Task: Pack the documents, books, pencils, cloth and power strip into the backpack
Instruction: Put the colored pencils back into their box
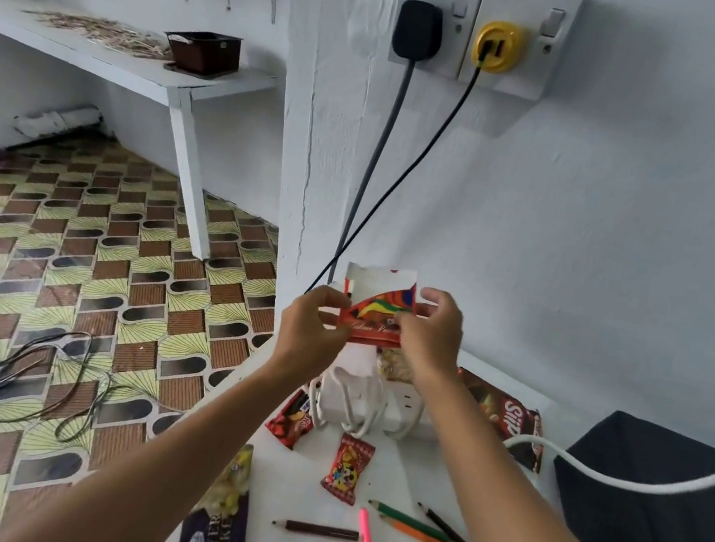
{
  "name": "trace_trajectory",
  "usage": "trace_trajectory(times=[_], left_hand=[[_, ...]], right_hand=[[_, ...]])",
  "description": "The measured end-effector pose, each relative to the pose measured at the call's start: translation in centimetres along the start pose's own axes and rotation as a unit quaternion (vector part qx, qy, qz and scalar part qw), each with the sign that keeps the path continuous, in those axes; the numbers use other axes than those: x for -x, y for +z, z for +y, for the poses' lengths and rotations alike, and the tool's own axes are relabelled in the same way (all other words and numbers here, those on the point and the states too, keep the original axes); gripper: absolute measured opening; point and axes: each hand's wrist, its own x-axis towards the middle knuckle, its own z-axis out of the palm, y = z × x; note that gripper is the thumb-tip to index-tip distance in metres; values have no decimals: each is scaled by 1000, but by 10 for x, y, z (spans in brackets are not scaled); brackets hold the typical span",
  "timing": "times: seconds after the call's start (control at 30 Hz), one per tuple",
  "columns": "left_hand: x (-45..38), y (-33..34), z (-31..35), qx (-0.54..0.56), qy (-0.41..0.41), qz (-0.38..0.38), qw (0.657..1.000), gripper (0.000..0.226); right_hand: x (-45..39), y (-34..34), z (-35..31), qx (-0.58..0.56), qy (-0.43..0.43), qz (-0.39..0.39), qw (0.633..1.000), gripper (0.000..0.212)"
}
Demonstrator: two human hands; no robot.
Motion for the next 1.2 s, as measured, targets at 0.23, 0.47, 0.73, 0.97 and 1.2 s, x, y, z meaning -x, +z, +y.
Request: trace_trajectory(times=[0.23,0.47,0.73,0.97,1.2], left_hand=[[58,-8,24,-13,145,-98,985,46],[123,-24,9,75,131,-93,984,44],[202,-36,11,110,52,-211,970,91],[247,-51,-20,28,10,-357,934,106],[255,-50,-37,-6,32,-290,957,58]], right_hand=[[53,-59,3,-138,33,-12,990,51],[123,-88,7,-36,-20,-126,991,70],[200,-134,36,64,-16,-259,964,98],[245,-128,85,100,-1,-301,948,90],[253,-119,101,90,-45,-282,954,83]])
